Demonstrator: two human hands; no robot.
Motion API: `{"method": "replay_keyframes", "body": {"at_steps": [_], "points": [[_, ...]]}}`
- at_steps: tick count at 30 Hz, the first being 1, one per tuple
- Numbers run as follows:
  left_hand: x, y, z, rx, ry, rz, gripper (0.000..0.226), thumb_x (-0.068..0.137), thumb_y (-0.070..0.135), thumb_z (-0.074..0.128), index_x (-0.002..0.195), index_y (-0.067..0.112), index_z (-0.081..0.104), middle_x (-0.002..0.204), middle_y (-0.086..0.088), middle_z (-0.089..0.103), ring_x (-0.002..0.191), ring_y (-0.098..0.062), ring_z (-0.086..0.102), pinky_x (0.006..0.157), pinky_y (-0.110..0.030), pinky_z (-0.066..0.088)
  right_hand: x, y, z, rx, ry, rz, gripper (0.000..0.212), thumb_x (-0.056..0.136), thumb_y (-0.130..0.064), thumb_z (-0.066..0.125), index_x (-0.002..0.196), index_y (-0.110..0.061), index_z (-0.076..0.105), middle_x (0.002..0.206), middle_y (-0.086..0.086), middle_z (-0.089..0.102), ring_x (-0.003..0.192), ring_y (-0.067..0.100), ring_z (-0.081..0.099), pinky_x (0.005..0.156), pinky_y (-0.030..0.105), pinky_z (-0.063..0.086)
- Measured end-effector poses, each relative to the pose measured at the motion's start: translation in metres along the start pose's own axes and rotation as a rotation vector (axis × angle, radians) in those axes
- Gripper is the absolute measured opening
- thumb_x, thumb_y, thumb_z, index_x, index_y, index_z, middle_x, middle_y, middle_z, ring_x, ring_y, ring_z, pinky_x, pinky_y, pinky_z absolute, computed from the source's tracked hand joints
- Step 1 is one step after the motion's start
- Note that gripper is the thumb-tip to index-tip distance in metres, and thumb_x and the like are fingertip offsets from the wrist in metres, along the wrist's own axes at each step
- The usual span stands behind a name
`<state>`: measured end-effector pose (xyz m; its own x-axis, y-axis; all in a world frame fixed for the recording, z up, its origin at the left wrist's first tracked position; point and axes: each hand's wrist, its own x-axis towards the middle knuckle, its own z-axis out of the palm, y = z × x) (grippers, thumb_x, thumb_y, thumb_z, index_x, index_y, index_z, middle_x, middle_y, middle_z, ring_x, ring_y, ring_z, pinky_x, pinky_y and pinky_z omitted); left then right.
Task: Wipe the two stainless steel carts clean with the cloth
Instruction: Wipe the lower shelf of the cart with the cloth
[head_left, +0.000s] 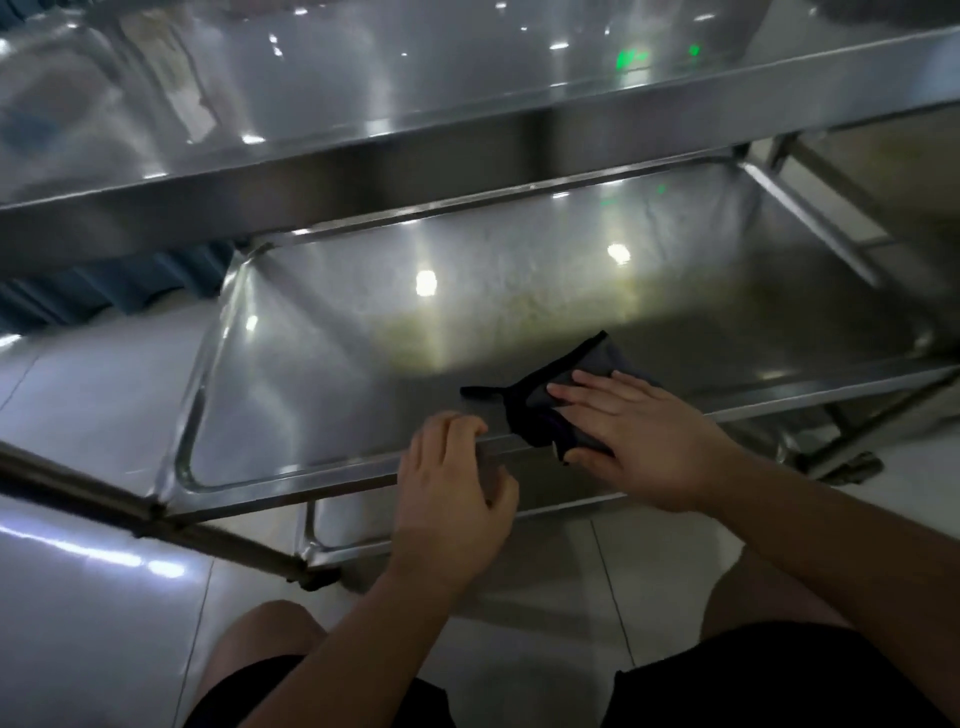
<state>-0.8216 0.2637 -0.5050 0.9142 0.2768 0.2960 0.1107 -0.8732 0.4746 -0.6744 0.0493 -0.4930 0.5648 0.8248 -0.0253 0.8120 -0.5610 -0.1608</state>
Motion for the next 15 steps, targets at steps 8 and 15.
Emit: {"method": "replay_keyframes", "body": {"at_steps": [8,15], "points": [[0.035,0.073,0.039,0.041,-0.15,0.2,0.048,0.086,0.03,0.068,0.131,0.018,0.055,0.133,-0.001,0.05,0.123,-0.022,0.048,0.107,-0.038,0.042,-0.059,0.074,-0.014,0.005,0.016,0.129,0.068,0.1,-0.071,0.021,0.156,-0.036,0.037,0.167,-0.018,0.024,0.156,0.004,0.011,0.127,0.04,0.017],[0.045,0.11,0.068,0.199,-0.318,0.337,0.075,0.099,0.045,0.052,0.165,0.018,0.027,0.171,-0.002,0.024,0.16,-0.02,0.013,0.126,-0.03,0.0,-0.103,0.13,-0.029,0.05,0.01,0.249,0.069,0.099,-0.07,0.024,0.159,-0.037,0.031,0.168,-0.019,0.021,0.156,0.002,0.007,0.128,0.035,0.006]]}}
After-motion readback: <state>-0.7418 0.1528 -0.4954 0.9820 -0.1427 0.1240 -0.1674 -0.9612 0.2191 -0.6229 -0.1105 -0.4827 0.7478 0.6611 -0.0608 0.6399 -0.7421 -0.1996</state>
